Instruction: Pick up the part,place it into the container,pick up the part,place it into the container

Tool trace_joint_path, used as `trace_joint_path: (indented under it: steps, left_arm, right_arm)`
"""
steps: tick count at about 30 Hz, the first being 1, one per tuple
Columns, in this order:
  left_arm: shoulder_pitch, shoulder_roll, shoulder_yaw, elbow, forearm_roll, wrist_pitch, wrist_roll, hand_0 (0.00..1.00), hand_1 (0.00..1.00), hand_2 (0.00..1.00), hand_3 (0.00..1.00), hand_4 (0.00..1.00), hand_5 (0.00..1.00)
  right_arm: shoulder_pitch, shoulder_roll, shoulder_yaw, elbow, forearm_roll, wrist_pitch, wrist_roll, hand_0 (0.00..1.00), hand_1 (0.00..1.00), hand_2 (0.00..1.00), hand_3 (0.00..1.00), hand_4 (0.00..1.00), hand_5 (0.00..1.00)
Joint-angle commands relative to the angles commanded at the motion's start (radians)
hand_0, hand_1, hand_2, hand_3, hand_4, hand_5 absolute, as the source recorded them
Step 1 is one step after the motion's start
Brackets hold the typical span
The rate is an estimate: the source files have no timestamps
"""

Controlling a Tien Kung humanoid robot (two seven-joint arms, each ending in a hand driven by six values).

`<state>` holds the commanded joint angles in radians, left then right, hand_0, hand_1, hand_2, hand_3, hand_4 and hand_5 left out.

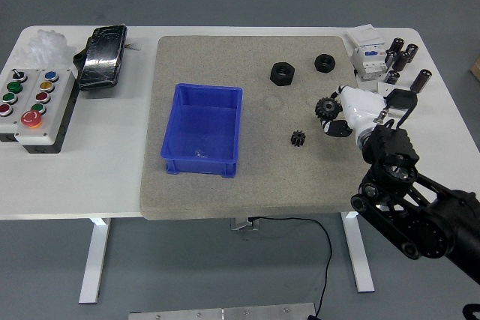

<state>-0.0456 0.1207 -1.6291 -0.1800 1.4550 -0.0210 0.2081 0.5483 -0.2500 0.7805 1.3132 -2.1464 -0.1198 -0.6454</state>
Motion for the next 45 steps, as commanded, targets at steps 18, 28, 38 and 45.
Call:
trace_joint_path:
  steps: [18, 28, 38, 45]
  left_arm:
    - [-0.008, -0.005, 0.002, 0.000, 0.001, 0.000, 0.016, 0.617, 0.561, 0.560, 0.624, 0.597, 0.419]
    - [-0.007, -0.004, -0.001, 0.000, 0.003, 0.001, 0.018, 0.617, 0.560, 0.557, 0.624, 0.594, 0.418]
    - [-0.006, -0.007, -0.002, 0.000, 0.006, 0.000, 0.014, 0.617, 0.560, 0.558, 0.624, 0.590, 0.413]
    - [-0.002, -0.007, -0.005, 0.000, 0.010, 0.001, 0.017, 0.617, 0.560, 0.557, 0.623, 0.587, 0.414]
  right_arm:
    - [0.190, 0.162, -0.330, -0.051, 0.099, 0.020, 0.000, 0.514, 0.748, 0.852, 0.906, 0.633, 0.168]
    - [0.193, 0.166, -0.333, -0.045, 0.048, -0.059, 0.000, 0.613, 0.800, 0.847, 0.912, 0.782, 0.225]
    - [0.119, 0.118, -0.172, -0.040, 0.018, -0.044, 0.000, 0.526, 0.726, 0.797, 0.839, 0.773, 0.225]
    - [0.075, 0.074, -0.097, -0.063, 0.156, 0.167, 0.000, 0.427, 0.698, 0.810, 0.852, 0.892, 0.408]
